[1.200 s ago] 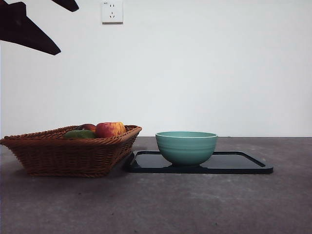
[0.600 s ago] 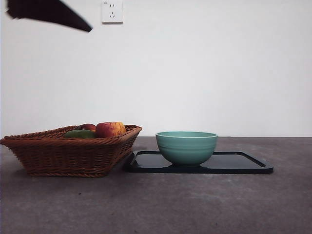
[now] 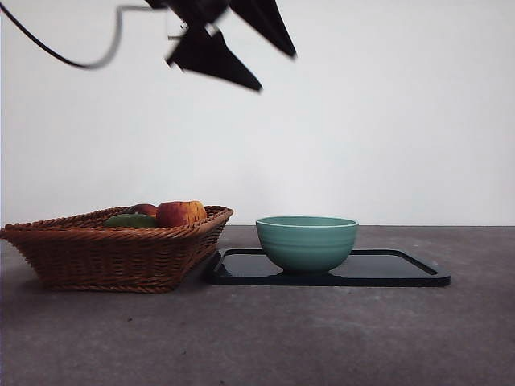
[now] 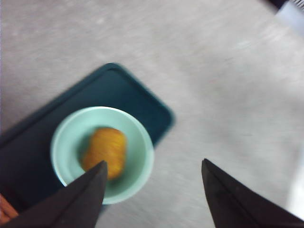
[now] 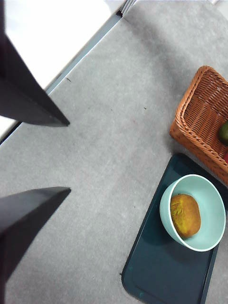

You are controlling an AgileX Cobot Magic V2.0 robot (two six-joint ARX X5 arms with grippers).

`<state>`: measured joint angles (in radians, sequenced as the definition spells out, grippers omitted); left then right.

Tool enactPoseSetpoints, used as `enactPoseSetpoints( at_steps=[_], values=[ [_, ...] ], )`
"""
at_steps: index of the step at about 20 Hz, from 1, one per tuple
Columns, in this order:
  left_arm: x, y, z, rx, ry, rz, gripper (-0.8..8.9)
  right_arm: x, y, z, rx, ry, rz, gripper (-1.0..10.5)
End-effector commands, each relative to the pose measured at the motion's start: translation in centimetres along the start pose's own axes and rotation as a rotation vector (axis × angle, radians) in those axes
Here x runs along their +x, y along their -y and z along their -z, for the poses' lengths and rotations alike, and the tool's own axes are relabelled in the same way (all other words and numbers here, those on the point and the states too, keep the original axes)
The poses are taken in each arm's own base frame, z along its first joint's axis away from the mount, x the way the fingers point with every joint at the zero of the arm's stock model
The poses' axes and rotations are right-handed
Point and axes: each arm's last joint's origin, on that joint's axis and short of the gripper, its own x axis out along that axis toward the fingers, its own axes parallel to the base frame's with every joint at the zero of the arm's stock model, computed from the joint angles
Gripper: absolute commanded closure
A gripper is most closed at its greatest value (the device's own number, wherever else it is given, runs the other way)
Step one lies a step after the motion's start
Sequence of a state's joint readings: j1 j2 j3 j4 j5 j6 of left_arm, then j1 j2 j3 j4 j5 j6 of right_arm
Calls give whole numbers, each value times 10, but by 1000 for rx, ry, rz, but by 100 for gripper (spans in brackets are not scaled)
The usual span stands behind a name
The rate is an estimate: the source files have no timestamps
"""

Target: Pick up the wifruite, put it on the bowl, pick up the plate, put it on desk

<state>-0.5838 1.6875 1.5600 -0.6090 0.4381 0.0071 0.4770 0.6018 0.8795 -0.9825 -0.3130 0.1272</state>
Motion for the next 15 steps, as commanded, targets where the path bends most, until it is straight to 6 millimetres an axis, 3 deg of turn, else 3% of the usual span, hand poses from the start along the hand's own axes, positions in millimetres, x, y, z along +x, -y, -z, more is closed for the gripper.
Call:
enactPoseSetpoints(
  at_steps=[1, 8, 15],
  values=[
    [28, -7, -7, 73, -27, -21, 501, -1, -1, -3, -13, 11, -9, 744],
    [96, -23, 5, 219, -127, -102, 501, -1, -1, -2, -12, 9, -8, 744],
    [139, -27, 23, 295, -177, -92, 501, -1, -1, 0, -3, -19, -5, 744]
  ],
)
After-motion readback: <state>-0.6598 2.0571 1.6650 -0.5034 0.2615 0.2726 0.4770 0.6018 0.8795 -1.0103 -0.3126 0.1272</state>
